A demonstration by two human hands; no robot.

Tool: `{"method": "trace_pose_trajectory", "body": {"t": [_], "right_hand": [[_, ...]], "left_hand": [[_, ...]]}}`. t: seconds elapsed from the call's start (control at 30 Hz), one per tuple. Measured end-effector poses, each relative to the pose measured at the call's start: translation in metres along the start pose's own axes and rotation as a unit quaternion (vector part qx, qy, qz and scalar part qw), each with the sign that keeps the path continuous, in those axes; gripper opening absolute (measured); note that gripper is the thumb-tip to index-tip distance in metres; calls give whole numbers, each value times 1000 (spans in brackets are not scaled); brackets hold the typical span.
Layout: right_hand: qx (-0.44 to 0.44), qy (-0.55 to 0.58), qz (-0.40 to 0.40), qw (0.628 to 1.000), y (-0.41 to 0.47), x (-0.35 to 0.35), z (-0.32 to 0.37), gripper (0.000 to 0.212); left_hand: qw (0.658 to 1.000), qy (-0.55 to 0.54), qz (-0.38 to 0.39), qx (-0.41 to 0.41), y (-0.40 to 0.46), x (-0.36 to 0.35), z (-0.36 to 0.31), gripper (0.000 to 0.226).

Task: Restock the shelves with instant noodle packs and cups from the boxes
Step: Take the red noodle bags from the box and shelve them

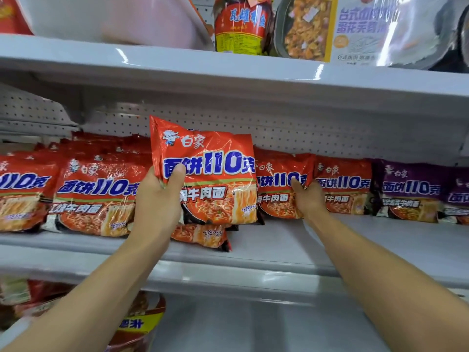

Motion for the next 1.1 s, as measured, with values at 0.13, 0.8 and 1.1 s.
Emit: {"method": "trace_pose_trajectory", "body": {"t": [0.13,0.8,1.1], "right_hand": [[17,-36,-21,999,2,2,-5,41],[31,-285,61,956,55,100,-75,77],[61,-287,58,954,40,120,-71,60]], "left_hand": [[1000,18,6,-3,-5,-11,1,20],[990,90,56,89,-7,-154,71,31],[955,294,13,40,1,-157,82,43]]}}
Point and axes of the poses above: each hand's wrist, its own y-axis towards the middle knuckle, its own x-axis out of the back of the hand, z = x × y, the point moved 4 cm from there along y, towards the middle knuckle, and after that the axes turned 5 degrees about -y, right-handed, at the moved point
